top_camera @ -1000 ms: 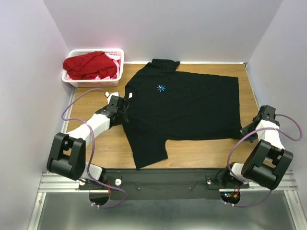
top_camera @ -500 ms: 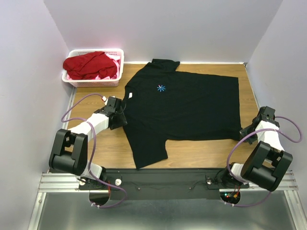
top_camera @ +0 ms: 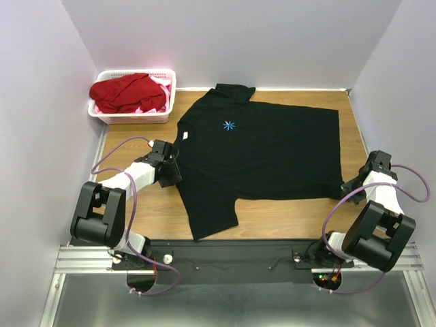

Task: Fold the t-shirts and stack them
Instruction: Flatten the tshirt out

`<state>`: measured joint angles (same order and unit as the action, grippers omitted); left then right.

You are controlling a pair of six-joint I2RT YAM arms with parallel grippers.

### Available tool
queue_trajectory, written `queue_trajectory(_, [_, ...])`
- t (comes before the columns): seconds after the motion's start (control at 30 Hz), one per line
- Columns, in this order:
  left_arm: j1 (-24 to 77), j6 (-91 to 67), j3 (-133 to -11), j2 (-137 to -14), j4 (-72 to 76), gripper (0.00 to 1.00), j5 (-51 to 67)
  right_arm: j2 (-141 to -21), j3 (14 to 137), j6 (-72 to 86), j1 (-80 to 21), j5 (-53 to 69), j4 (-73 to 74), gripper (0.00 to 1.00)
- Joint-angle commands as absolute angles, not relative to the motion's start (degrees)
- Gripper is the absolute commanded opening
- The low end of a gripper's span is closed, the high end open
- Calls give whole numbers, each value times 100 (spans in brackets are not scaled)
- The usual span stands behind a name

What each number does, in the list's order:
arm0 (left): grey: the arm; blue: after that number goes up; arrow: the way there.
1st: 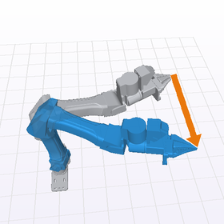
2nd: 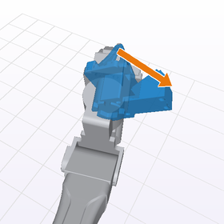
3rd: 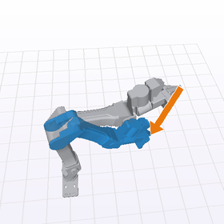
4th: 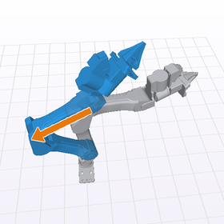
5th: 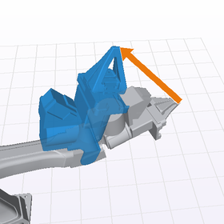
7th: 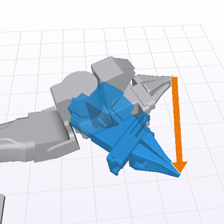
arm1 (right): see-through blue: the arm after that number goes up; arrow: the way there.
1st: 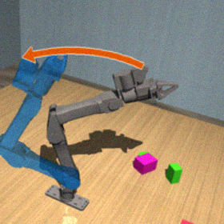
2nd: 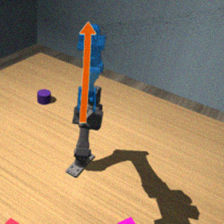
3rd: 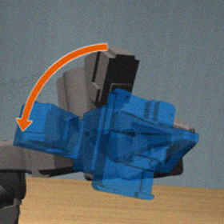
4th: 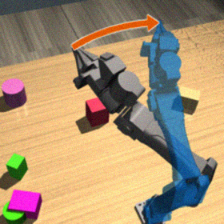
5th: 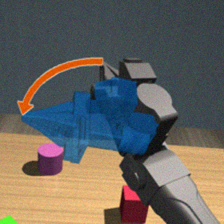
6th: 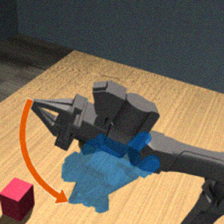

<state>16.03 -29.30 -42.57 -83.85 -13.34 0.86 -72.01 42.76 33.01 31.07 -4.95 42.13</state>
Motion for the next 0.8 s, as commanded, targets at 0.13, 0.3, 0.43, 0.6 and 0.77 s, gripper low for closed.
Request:
queue_trajectory(0.13, [1644,-2848,-4069,-8095,-1679,44,413,-7101,4421,3314,3103,-764,4465,1])
queue_trajectory(0.3, [1644,-2795,-3903,-8191,-1609,41,369,-7023,4474,3278,3103,-852,4605,1])
queue_trajectory(0.43, [1643,-2786,-3849,-8235,-1503,24,360,-6970,4447,3217,3103,-844,4702,1])
queue_trajectory(0.6, [1644,-2760,-3946,-8043,-1590,1,238,-6926,4579,3164,3103,-905,5026,1])
queue_trajectory(0.77, [1600,-2716,-4174,-7822,-1872,0,-175,-6724,4684,3366,3103,-792,5370,1])
